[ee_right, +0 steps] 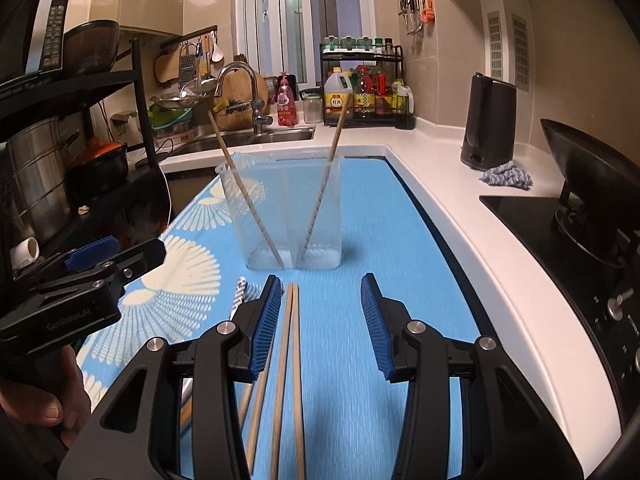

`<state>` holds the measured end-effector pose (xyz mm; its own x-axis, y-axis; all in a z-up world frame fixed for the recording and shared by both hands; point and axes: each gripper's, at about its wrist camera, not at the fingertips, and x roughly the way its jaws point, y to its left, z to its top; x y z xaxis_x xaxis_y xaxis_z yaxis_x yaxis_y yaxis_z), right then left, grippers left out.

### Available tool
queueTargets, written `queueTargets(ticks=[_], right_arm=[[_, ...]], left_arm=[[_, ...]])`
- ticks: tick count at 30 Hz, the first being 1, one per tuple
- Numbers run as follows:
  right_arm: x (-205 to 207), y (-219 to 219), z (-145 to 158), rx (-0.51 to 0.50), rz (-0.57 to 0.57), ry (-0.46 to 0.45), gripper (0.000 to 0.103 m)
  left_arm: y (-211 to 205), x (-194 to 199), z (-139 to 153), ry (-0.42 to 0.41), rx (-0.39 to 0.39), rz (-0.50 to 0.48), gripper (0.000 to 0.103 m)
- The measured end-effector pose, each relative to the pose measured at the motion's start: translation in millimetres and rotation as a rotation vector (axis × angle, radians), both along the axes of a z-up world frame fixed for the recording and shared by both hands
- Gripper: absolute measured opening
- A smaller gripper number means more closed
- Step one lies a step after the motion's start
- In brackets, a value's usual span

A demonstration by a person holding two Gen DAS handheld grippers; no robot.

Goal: Organize utensils
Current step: 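Withdraw both open tools from the container back toward the utensils, then close the right tool on a single wooden chopstick and lift it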

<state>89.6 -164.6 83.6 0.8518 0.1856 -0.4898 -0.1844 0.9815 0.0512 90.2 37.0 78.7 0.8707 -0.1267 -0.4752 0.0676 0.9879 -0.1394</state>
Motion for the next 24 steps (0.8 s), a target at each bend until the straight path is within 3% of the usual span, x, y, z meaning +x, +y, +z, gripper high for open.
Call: queueTargets(ticks=[4,9,11,13,15,19,24], right_arm=[[-9.3,-7.7,-15.6,0.018,0.008,0.011,0.043],[-17.0,-16.0,-31.6,0.022,0.027,0.036,0.043],[-19.4,-17.9,-39.8,0.031,0.041,0.050,0.039],[-22.2,-17.9,-47.4,0.035,0.060,0.062,0.029],[-23.9,-17.1,-55.6,0.041,0.074,0.079,0.028],[-28.4,-10.8,-73.3,0.047,0.105,0.117,0.028],[-32.6,-2.5,-93.2,0.017,0.130,0.157,0.028]], left_arm=[[4.6,-8.7,-16.9,0.044,0.007,0.024,0.079],[22.5,-10.0,-26.7,0.080,-0.024,0.085,0.064],[26.2,-11.7,-32.1,0.094,-0.025,0.090,0.058],[26.5,-15.6,-36.7,0.099,-0.023,0.091,0.054],[25.6,-20.0,-40.1,0.096,-0.030,0.078,0.047],[22.3,-28.6,-55.9,0.117,-0.041,0.072,0.026],[10.7,-32.9,-85.5,0.198,-0.073,0.045,0.022]])
